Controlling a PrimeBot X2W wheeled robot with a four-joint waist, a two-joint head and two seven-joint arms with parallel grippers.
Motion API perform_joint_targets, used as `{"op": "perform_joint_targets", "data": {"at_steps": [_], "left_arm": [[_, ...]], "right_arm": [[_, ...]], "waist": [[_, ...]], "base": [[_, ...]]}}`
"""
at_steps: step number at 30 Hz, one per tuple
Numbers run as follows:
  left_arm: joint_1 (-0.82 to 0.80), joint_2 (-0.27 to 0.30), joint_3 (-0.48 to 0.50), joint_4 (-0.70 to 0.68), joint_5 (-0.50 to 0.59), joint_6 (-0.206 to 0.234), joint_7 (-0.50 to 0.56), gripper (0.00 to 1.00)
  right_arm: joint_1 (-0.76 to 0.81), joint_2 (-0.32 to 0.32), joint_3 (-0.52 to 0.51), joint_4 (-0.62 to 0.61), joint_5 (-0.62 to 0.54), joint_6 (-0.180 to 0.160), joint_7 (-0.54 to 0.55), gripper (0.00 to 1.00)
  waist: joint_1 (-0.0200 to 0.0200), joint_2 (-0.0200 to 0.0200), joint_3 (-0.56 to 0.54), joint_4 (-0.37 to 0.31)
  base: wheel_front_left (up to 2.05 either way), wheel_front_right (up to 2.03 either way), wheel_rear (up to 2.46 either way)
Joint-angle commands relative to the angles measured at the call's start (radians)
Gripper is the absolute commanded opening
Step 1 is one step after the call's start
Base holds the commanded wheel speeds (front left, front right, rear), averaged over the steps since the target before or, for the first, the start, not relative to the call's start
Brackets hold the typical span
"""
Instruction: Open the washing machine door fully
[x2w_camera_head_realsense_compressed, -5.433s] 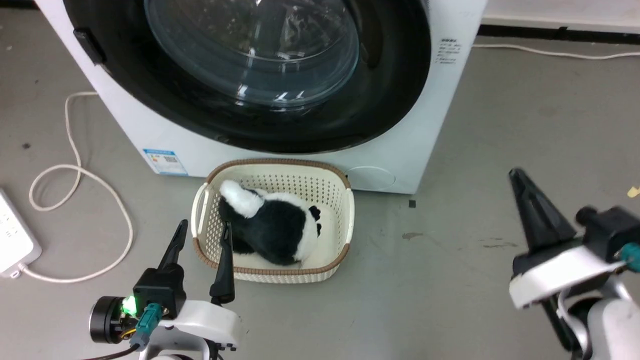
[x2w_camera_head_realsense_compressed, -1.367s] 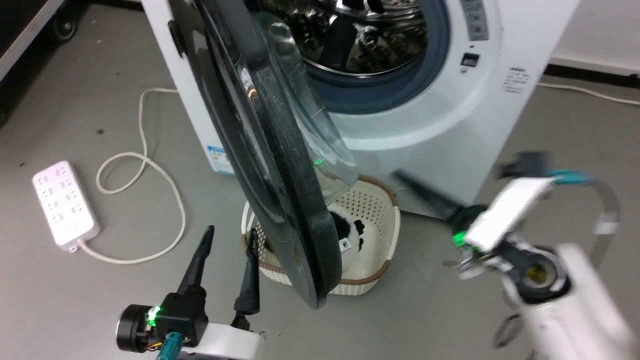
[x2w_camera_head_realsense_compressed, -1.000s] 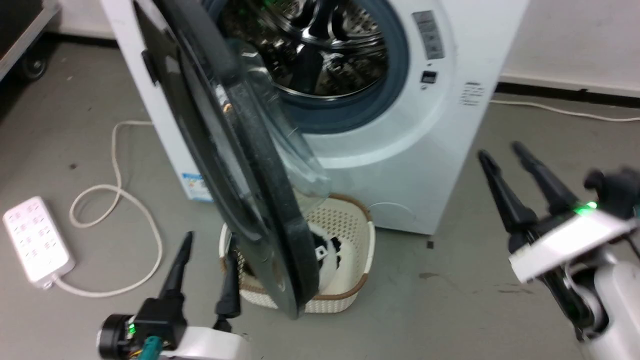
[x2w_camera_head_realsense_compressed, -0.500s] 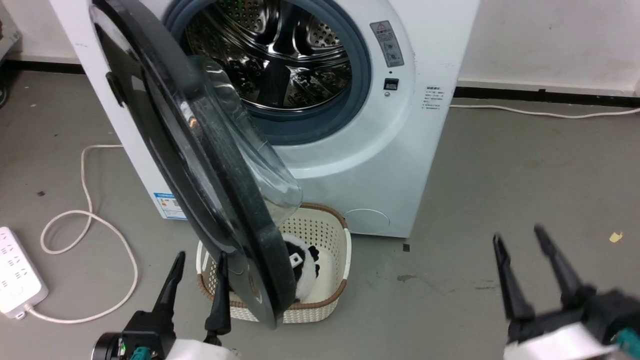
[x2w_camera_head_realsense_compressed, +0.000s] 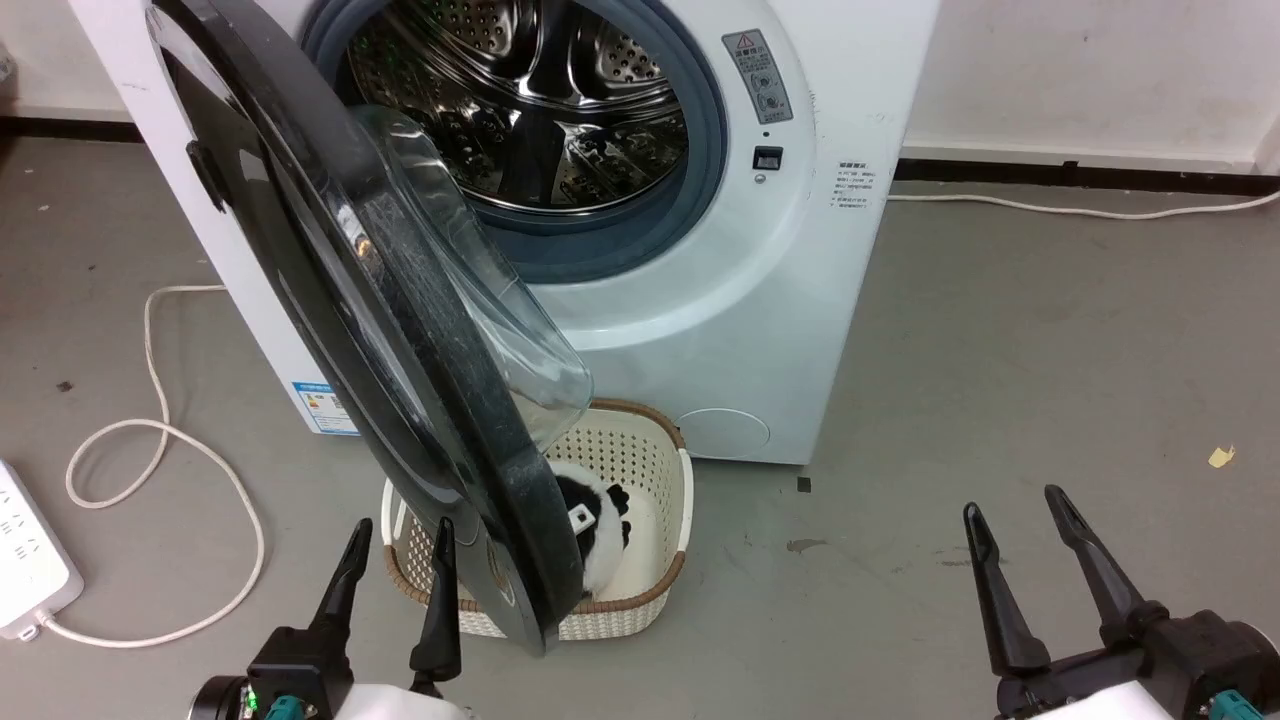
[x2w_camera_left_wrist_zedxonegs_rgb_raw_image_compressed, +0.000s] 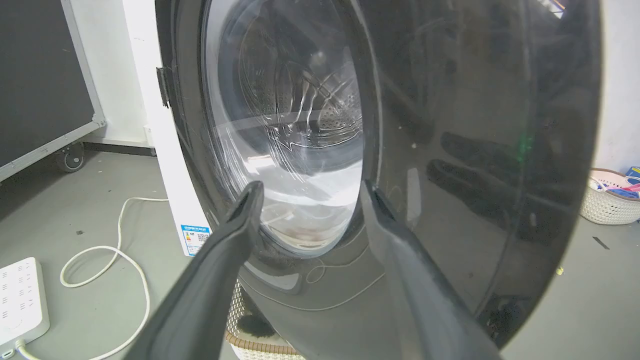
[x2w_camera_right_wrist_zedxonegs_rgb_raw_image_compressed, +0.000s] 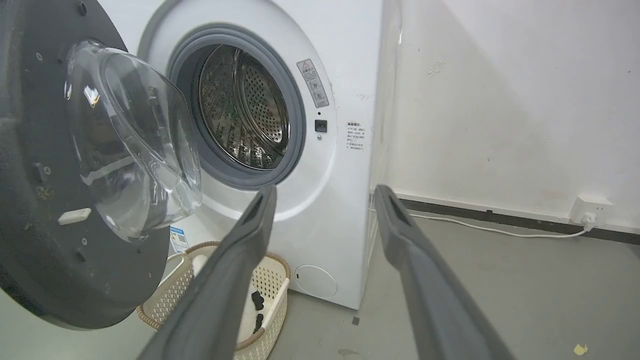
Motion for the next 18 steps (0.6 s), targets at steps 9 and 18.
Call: {"op": "perform_joint_targets", "data": {"at_steps": [9, 18], "left_arm": [[-0.003, 0.001, -0.006, -0.001, 0.001, 0.007, -0.006, 0.00], [-0.045, 0.001, 0.081, -0.195, -0.082, 0.072, -0.006, 0.00]], "right_arm": [[0.005, 0.006, 0.001, -0.013, 0.011, 0.001, -0.004, 1.00], [-0.001, 0.006, -0.006, -0.016, 0.018, 0.001, -0.004, 1.00]], "waist": [[-0.0001, 0.0000, 0.002, 0.009], [-0.0001, 0.0000, -0.010, 0.015]], "base": [[0.00, 0.00, 0.00], [0.00, 0.00, 0.00]]}}
